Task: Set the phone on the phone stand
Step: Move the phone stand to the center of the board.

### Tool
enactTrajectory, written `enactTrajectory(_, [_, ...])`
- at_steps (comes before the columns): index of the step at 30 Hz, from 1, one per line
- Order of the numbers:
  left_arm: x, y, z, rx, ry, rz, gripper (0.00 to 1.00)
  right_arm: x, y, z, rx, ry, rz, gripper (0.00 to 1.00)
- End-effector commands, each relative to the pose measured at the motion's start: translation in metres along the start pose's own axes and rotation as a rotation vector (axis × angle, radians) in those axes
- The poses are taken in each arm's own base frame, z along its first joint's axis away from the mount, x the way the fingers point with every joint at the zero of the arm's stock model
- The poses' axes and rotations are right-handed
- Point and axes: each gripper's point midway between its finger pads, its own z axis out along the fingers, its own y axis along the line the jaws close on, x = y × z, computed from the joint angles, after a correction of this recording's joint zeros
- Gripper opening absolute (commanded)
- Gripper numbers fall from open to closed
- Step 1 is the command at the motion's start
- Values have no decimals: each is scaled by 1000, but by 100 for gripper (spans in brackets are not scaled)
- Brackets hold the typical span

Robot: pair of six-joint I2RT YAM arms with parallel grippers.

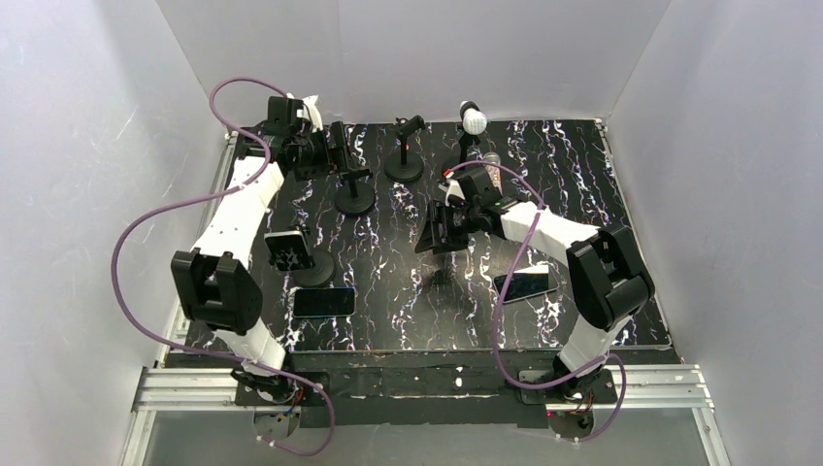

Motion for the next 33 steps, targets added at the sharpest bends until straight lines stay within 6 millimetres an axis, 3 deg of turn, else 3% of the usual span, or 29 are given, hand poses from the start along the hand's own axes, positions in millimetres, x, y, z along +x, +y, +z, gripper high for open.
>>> enactTrajectory(1, [-2, 2, -3, 1, 41, 59, 79, -7, 6, -11, -11, -31, -38, 67])
enactTrajectory(9, [10, 5, 14, 7, 123, 78, 54, -9, 4, -9, -16, -23, -31, 67])
enactTrajectory(15, [16, 5, 22, -15, 142, 104, 50, -10, 4, -9, -20, -22, -28, 67])
enactTrajectory(23, [17, 10, 29, -60, 145, 155, 35, -7, 3, -9, -21, -17, -24, 66])
enactTrajectory(26, [18, 9, 30, -62, 146, 160, 21, -7, 3, -9, -23, -15, -23, 67])
enactTrajectory(30, [20, 6, 29, -58, 146, 169, 13, -7, 3, -9, -23, -15, -24, 66])
enactTrajectory(33, [20, 3, 27, -54, 143, 173, 2, -7, 3, -9, -25, -12, -22, 66])
